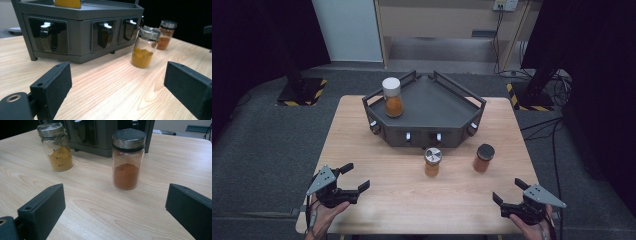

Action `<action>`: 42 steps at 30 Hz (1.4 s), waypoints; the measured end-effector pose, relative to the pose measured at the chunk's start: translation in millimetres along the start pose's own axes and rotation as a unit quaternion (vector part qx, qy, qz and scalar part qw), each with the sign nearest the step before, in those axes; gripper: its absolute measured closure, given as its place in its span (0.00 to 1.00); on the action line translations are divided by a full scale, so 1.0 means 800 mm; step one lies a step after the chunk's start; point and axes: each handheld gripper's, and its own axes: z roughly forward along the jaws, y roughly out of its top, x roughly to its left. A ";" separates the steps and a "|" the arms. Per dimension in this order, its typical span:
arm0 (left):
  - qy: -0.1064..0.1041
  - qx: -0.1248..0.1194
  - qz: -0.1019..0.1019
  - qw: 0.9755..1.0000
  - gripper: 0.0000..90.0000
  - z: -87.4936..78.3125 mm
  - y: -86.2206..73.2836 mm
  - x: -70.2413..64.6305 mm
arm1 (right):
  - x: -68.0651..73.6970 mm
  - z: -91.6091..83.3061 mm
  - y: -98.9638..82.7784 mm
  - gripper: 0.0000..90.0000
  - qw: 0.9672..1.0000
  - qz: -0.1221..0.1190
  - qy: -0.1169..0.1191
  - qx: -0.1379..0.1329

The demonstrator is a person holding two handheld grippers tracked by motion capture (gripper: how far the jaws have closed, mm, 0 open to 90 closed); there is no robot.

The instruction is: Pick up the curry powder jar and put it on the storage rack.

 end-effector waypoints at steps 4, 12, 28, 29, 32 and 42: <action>0.003 0.000 -0.001 1.000 0.08 -0.003 -0.007 0.002 | 0.000 0.000 0.000 0.03 1.000 -0.003 0.002 -0.001; -0.003 0.021 0.022 1.000 0.08 0.003 -0.007 0.004 | -0.001 0.001 0.000 0.03 1.000 -0.009 0.009 -0.001; -0.010 0.025 0.005 1.000 0.07 0.005 -0.009 0.010 | 0.000 0.002 0.001 0.03 1.000 -0.011 0.008 0.000; -0.010 0.026 0.006 1.000 0.07 0.005 -0.009 0.009 | 0.000 0.002 0.001 0.03 1.000 -0.011 0.008 0.001; -0.010 0.029 0.007 1.000 0.07 0.006 -0.008 0.009 | 0.000 0.002 0.001 0.03 1.000 -0.012 0.008 0.000; -0.010 0.032 0.007 0.999 0.07 0.007 -0.008 0.009 | 0.000 0.002 0.001 0.03 1.000 -0.011 0.008 0.003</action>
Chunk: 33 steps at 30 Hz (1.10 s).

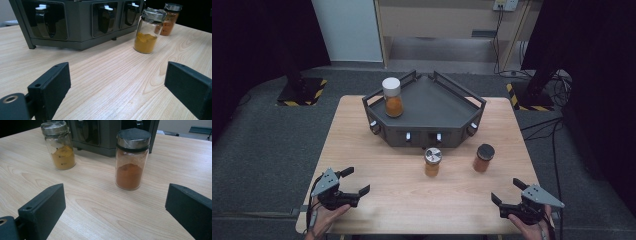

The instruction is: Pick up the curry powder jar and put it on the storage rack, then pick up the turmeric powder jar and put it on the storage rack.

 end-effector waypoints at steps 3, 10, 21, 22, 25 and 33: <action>-0.001 0.002 -0.001 1.000 0.07 0.000 0.000 0.000 | 0.001 -0.001 0.000 0.03 1.000 -0.001 -0.001 0.000; -0.003 0.003 -0.006 1.000 0.05 0.000 0.000 0.001 | 0.001 -0.001 0.000 0.03 1.000 0.002 -0.005 -0.001; 0.003 0.004 -0.019 1.000 0.02 -0.003 -0.001 0.003 | 0.001 -0.007 0.009 0.04 1.000 0.004 -0.005 0.000; 0.005 0.005 -0.018 1.000 0.02 -0.003 -0.001 0.002 | 0.000 -0.007 0.010 0.04 1.000 0.007 -0.002 0.000; 0.006 0.009 -0.018 1.000 0.02 -0.003 0.000 0.003 | 0.001 -0.008 0.016 0.05 1.000 0.001 -0.004 0.001; 0.005 0.012 -0.020 1.000 0.02 -0.003 0.000 0.003 | 0.000 -0.014 0.028 0.05 1.000 0.002 -0.006 -0.004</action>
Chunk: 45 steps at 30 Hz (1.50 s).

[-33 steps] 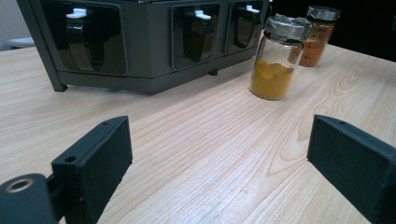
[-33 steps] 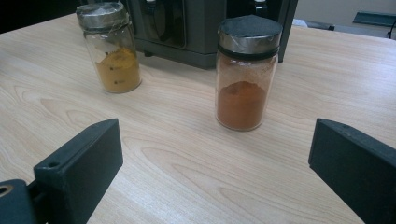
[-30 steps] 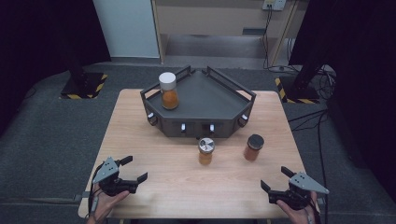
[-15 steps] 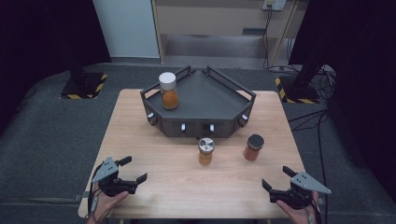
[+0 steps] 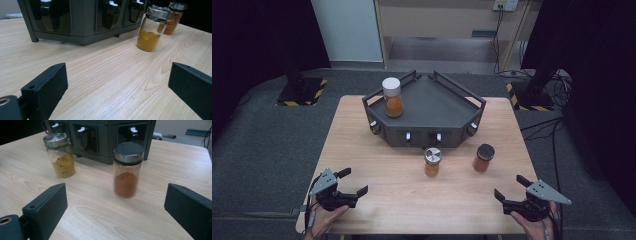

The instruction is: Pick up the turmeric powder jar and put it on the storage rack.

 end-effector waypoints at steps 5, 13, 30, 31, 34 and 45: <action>-0.003 0.007 0.005 1.000 0.02 0.003 0.001 -0.001 | -0.005 -0.002 0.008 0.05 1.000 0.005 0.004 0.005; -0.006 0.010 0.004 1.000 0.02 0.005 0.001 0.001 | -0.007 -0.006 0.024 0.05 1.000 -0.001 0.007 -0.003; -0.011 0.016 0.004 1.000 0.02 0.009 0.002 0.002 | -0.009 0.003 0.055 0.05 1.000 -0.012 0.021 0.006; -0.012 0.015 0.003 1.000 0.02 0.009 0.002 0.003 | -0.010 0.005 0.056 0.05 1.000 -0.012 0.025 0.006; -0.010 0.014 0.001 1.000 0.02 0.008 0.001 0.003 | -0.008 0.011 0.061 0.05 0.999 -0.018 0.030 0.012; -0.011 0.014 0.000 1.000 0.02 0.008 0.001 0.004 | -0.004 0.031 0.090 0.05 0.997 -0.040 0.058 0.011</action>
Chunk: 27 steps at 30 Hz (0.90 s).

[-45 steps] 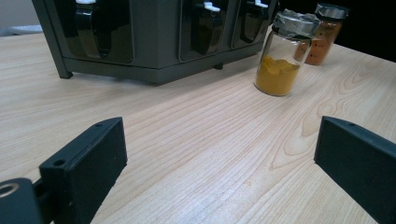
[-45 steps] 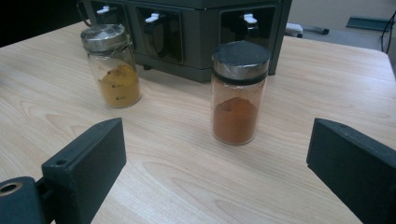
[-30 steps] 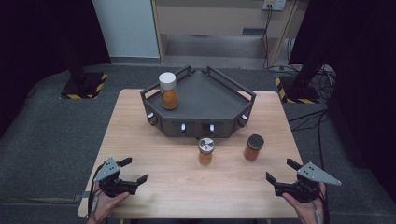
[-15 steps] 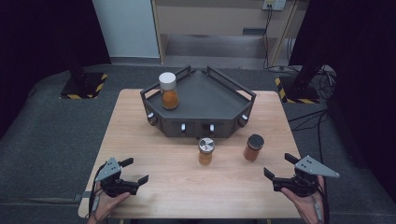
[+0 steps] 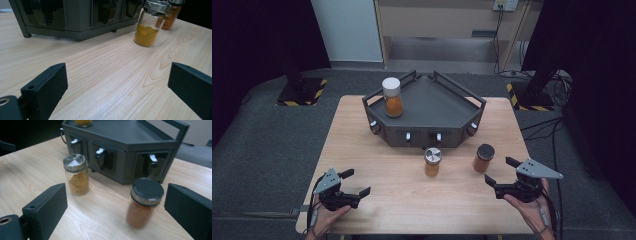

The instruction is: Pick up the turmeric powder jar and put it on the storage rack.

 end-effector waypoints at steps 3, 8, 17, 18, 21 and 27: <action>0.000 0.000 0.000 1.000 0.02 0.000 0.000 0.000 | -0.002 0.009 0.007 0.05 1.000 -0.001 0.010 0.002; -0.002 0.002 0.000 1.000 0.02 0.001 0.000 0.001 | -0.003 0.024 0.013 0.06 1.000 -0.006 0.023 0.007; -0.001 0.001 -0.001 1.000 0.02 0.000 0.000 0.001 | -0.004 0.055 0.028 0.06 0.998 -0.014 0.053 0.020; -0.001 0.001 0.000 1.000 0.02 0.000 0.000 0.001 | -0.004 0.059 0.029 0.06 0.998 -0.014 0.055 0.020; -0.002 0.001 0.000 1.000 0.02 0.001 0.000 0.000 | -0.004 0.069 0.032 0.06 0.998 -0.013 0.062 0.021; -0.001 0.001 -0.001 1.000 0.02 0.000 0.000 0.001 | -0.001 0.089 0.038 0.06 0.997 -0.020 0.075 0.024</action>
